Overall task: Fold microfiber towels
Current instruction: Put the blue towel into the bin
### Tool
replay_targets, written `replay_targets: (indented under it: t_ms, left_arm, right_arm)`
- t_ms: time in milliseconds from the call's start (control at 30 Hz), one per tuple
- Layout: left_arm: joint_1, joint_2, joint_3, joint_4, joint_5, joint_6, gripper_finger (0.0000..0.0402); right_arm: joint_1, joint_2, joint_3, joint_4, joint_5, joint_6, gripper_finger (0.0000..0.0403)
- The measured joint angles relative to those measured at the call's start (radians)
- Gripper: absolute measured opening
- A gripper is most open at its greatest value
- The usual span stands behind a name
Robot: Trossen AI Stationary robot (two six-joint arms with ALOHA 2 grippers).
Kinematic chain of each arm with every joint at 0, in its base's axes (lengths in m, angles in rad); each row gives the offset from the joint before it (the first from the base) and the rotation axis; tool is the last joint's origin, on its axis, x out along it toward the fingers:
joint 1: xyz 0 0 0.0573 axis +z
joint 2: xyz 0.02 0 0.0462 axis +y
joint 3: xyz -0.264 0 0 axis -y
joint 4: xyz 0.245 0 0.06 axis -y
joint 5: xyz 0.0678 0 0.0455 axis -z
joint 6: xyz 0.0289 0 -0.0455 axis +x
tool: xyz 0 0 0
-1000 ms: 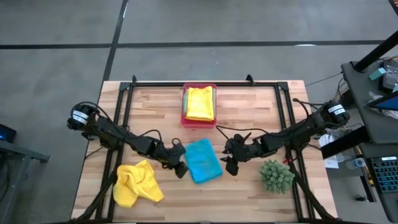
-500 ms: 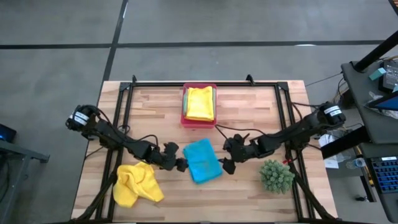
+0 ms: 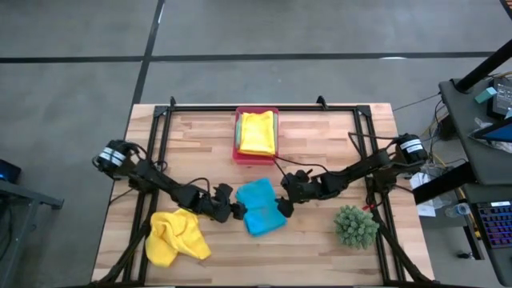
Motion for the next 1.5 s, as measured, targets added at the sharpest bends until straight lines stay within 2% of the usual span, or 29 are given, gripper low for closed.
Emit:
replay_targets:
  t_ms: [300, 867, 1100, 1367, 1500]
  left_arm:
    - [0.015, 0.141, 0.005, 0.24, -0.027, 0.003, 0.0244]
    - [0.023, 0.173, 0.033, 0.244, -0.047, 0.019, 0.0244]
    - [0.027, 0.174, 0.033, 0.246, -0.052, 0.037, 0.0244]
    - [0.032, 0.175, 0.04, 0.245, -0.055, 0.045, 0.0242]
    - [0.037, 0.175, 0.041, 0.243, -0.055, 0.051, 0.0223]
  right_arm:
    - [-0.011, 0.027, 0.003, 0.043, -0.003, 0.008, 0.031]
    - [-0.022, 0.098, 0.002, 0.137, -0.012, 0.007, 0.0315]
    - [-0.022, 0.152, 0.002, 0.319, -0.129, -0.012, 0.0308]
    - [-0.028, 0.153, 0.003, 0.347, -0.16, -0.02, 0.0295]
    - [-0.028, 0.154, 0.003, 0.359, -0.162, -0.021, 0.0289]
